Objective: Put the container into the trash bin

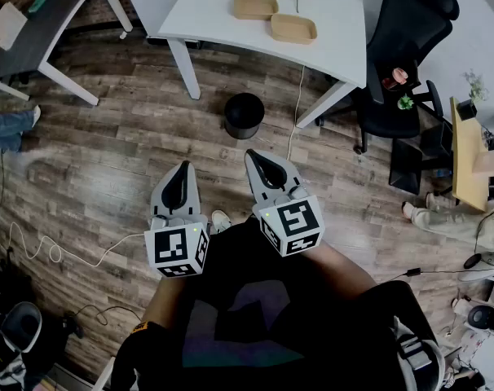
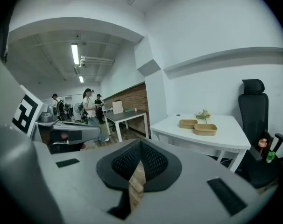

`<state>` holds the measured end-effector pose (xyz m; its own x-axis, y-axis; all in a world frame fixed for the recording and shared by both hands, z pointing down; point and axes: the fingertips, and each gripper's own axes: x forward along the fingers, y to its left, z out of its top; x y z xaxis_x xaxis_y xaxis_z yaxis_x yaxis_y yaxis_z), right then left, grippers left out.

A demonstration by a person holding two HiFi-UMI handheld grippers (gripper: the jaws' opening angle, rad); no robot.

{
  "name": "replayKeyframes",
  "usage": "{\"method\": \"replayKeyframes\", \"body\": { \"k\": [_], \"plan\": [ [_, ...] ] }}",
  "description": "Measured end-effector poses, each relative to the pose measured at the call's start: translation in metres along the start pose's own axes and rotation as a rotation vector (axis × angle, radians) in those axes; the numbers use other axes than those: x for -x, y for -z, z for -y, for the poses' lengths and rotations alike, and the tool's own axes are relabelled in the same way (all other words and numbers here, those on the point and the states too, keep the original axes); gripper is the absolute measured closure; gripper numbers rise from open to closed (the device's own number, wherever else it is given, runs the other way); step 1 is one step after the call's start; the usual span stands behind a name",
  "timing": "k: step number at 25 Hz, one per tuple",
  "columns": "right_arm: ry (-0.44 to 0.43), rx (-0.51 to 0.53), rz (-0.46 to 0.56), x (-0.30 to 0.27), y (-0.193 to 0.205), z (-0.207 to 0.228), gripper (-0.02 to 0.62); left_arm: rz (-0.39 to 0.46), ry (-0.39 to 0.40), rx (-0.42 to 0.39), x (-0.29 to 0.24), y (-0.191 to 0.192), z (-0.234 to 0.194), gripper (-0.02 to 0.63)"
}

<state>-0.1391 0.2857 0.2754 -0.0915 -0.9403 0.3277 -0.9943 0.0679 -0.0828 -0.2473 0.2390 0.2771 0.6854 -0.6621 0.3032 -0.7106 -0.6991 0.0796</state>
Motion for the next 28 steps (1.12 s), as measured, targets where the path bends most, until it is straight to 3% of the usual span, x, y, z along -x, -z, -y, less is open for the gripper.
{"method": "replayKeyframes", "body": {
  "k": [28],
  "plan": [
    [0.042,-0.006,0.045,-0.051,-0.047,-0.005,0.583,0.078,0.037,0.015,-0.022,-0.032,-0.056,0.598]
  ]
}}
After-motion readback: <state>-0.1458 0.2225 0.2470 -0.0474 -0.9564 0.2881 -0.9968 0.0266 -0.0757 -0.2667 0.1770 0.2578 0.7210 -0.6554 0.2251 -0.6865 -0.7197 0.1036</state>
